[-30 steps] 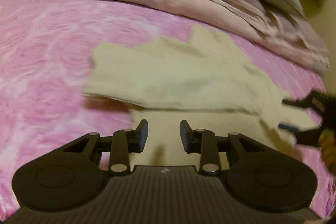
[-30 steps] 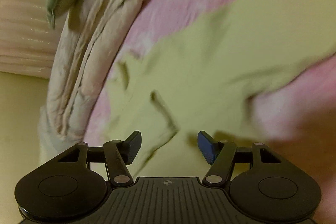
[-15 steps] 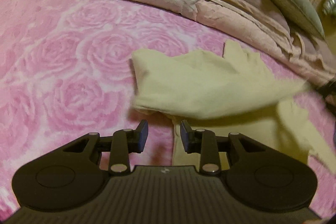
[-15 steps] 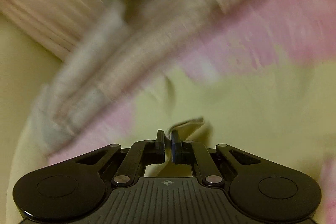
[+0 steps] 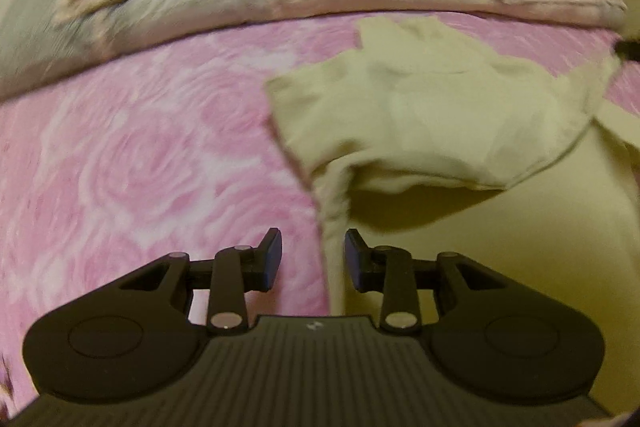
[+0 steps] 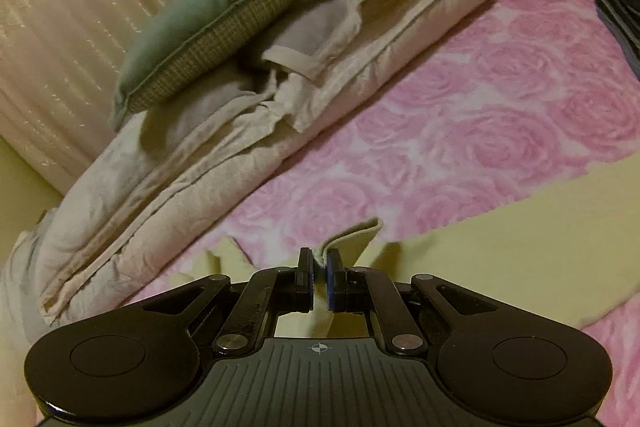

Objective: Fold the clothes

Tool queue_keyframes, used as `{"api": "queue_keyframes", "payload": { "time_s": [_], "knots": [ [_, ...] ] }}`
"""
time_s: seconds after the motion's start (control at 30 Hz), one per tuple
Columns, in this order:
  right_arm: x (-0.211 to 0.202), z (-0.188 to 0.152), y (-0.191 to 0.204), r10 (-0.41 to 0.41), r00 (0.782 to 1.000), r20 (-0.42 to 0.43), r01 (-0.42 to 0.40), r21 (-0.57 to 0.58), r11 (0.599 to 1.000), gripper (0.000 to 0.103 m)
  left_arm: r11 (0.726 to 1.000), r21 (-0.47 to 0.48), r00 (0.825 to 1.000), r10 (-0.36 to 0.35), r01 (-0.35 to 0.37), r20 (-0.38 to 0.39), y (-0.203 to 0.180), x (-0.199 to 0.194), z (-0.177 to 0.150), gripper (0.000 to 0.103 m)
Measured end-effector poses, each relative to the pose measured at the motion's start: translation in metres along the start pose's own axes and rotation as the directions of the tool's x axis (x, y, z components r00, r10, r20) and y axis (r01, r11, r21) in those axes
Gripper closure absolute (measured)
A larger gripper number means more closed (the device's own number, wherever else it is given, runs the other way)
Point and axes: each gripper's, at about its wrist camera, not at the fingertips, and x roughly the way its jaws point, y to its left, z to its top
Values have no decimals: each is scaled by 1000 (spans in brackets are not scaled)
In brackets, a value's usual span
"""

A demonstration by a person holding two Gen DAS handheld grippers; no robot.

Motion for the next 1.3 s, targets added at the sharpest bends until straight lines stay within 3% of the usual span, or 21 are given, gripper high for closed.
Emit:
{"api": "queue_keyframes", "payload": {
  "time_s": [0.13, 0.17, 0.2, 0.23, 0.3, 0.37, 0.4, 0.47, 0.53, 0.63, 0.77, 0.8, 0.87, 0.9, 0.93, 1.07, 1.2, 1.3],
  "knots": [
    [-6, 2, 4, 23, 1000, -6, -23, -10, 1000, 98, 995, 94, 999, 9, -12, 35, -13, 6, 12, 70],
    [-7, 2, 4, 26, 1000, -4, -26, -6, 1000, 98, 992, 123, 999, 21, -26, 45, -15, 8, 14, 76],
    [-7, 2, 3, 29, 1000, -3, -29, -1, 1000, 98, 988, 147, 998, 37, -46, 58, -16, 10, 16, 97],
    [-10, 2, 3, 40, 999, 9, -40, 3, 999, 98, 984, 158, 994, 70, -82, 81, -14, 10, 15, 98],
    [-30, 2, 1, 132, 984, 122, -132, -8, 991, 98, 983, 135, 986, 110, -127, 125, -7, 4, 8, 98],
    [-42, 0, -2, 171, 966, 194, -163, -59, 985, 99, 987, 88, 987, 123, -132, 101, 0, 6, -4, 97],
    [-38, -4, -9, 139, 975, 172, -130, -62, 990, 99, 989, 69, 989, 125, -131, 84, 3, 9, -9, 97],
    [-7, -16, -35, -20, 1000, 15, 20, -28, 999, 98, 992, 60, 994, 106, -108, 29, 1, 20, -16, 97],
    [17, -29, -56, -148, 982, -119, 146, -25, 989, 98, 991, 65, 993, 113, -115, 34, -1, 23, -17, 96],
    [18, -40, -63, -162, 980, -114, 158, -45, 986, 98, 993, 50, 994, 105, -106, 32, 2, 21, -15, 95],
    [3, -31, -48, -104, 994, -13, 103, -60, 993, 98, 996, 48, 997, 78, -78, 1, 7, 14, -13, 92],
    [8, -29, -45, -136, 990, -37, 132, -90, 987, 98, 997, 37, 997, 71, -70, -20, 11, 12, -13, 92],
    [17, -26, -41, -205, 975, -88, 191, -144, 971, 87, 998, -16, 997, 52, -53, -55, 22, 5, -16, 85],
    [20, -24, -43, -243, 963, -116, 226, -143, 964, 63, 997, -63, 997, 32, -37, -72, 31, 0, -17, 84],
    [15, -20, -45, -243, 965, -99, 229, -134, 964, 39, 994, -112, 997, 11, -19, -73, 40, -5, -18, 83],
    [-4, -7, -50, -239, 970, -39, 234, -103, 967, 35, 952, -302, 998, -56, 47, -19, 77, -9, -1, 75],
    [12, -2, -41, -198, 973, -114, 178, -166, 970, 35, 886, -440, 988, -150, 148, 30, 104, 24, 26, 74],
    [28, -6, -34, -215, 964, -155, 178, -222, 959, 36, 844, -497, 976, -215, 200, 26, 108, 55, 39, 63]
  ]
}}
